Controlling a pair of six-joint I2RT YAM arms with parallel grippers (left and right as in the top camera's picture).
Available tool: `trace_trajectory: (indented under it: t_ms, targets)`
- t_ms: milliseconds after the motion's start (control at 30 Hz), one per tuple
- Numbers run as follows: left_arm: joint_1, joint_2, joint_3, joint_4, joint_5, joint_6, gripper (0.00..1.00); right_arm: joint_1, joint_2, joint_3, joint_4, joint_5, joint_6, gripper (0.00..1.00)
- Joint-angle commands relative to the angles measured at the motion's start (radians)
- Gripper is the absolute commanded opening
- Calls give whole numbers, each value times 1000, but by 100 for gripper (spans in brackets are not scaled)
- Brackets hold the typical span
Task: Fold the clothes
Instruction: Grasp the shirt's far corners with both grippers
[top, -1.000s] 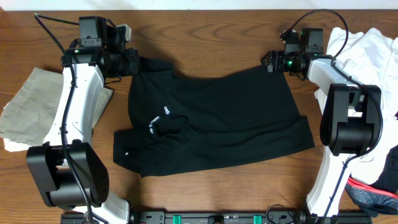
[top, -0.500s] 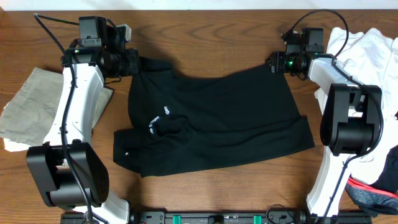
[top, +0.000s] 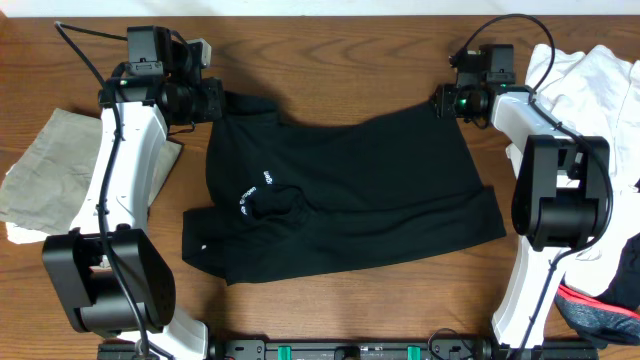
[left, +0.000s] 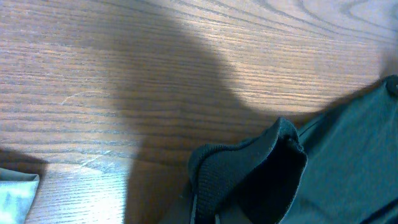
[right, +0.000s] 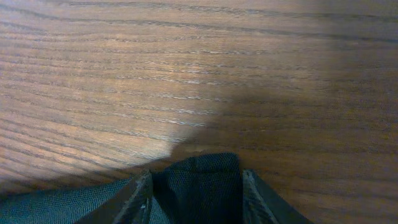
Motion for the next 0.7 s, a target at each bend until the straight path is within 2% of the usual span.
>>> trace_trajectory:
  t_ms: [0, 33, 167, 233, 300, 400, 667]
  targets:
    - [-2, -5, 20, 0, -2, -8, 6, 24, 80, -45, -47, 18, 26, 37]
    - [-2, -5, 20, 0, -2, -8, 6, 26, 88, -45, -51, 18, 26, 34]
    - [-2, -5, 20, 0, -2, -8, 6, 36, 117, -45, -65, 18, 26, 29]
    - [-1, -5, 20, 0, -2, -8, 6, 35, 121, -45, -67, 18, 26, 22]
    - [-2, -5, 20, 0, -2, -8, 6, 35, 121, -45, -65, 18, 26, 10]
    - [-1, -5, 20, 0, -2, -8, 6, 32, 117, -44, -64, 18, 26, 1]
    - [-2, -5, 20, -27, -1, -9, 6, 5, 30, -43, -114, 21, 30, 1]
